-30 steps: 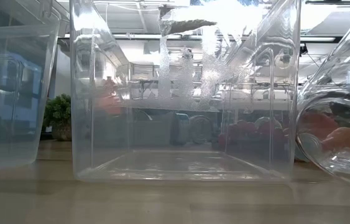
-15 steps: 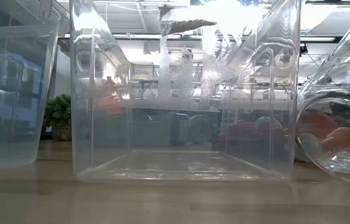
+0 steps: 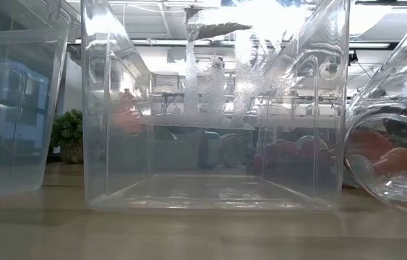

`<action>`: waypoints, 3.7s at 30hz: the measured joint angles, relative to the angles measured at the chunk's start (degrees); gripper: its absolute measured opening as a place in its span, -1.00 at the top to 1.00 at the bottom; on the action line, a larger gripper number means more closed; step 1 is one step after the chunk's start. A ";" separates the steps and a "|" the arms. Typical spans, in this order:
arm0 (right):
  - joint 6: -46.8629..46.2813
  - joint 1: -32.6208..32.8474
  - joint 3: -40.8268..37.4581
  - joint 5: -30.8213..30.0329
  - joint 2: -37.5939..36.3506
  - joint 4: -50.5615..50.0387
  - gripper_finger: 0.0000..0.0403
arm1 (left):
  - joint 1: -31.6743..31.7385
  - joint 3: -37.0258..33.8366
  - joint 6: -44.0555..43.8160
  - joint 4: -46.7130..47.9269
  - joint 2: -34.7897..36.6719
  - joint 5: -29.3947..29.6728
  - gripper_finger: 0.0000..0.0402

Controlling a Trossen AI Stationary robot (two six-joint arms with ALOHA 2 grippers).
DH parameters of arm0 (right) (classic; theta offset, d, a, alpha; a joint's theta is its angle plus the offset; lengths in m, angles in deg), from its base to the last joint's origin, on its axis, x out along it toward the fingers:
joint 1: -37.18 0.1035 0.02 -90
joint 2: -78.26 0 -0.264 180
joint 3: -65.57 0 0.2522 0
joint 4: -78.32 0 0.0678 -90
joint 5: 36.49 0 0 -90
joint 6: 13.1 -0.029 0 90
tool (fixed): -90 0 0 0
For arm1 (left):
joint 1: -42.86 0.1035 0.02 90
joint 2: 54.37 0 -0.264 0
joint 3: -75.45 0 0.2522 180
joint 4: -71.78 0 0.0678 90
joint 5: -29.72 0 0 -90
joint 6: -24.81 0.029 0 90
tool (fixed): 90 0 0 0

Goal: Pick & Place Food Item
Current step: Put the transparent plastic bottle into the left transparent bin

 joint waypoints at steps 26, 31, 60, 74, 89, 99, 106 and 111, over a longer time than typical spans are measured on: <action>6.52 -2.80 0.07 -24.42 -6.57 -39.59 -0.90 | 0.01 0.00 -0.49 -0.02 -0.01 12.20 -0.28; 13.91 -6.15 0.07 -24.36 -6.37 -35.81 -0.90 | 0.01 0.00 -0.93 -0.02 -0.01 12.05 -0.28; 25.77 -11.55 0.00 -20.58 -6.18 -24.30 -0.90 | 0.01 0.02 -1.01 -1.32 -0.19 16.68 -0.28; 24.08 -10.36 -0.03 -20.72 -6.16 -29.30 -0.89 | 0.01 0.02 -1.29 -2.40 -0.47 18.87 -0.28; 7.04 -7.33 -10.36 -14.42 -6.12 -7.03 -0.76 | 0.01 0.02 -0.26 -2.40 -0.82 19.23 -0.28; 7.33 -10.16 -15.60 -13.74 -6.13 -1.55 -0.59 | 0.01 0.02 2.63 -2.41 -0.82 19.23 -0.28; 8.79 -11.00 -16.17 -12.31 -6.21 -1.07 -0.56 | 0.01 0.02 4.70 -2.42 -0.82 19.25 -0.28; 8.98 -12.26 -16.20 -11.20 -6.16 -2.90 -0.56 | 0.01 0.00 6.03 -2.40 -0.82 19.24 -0.28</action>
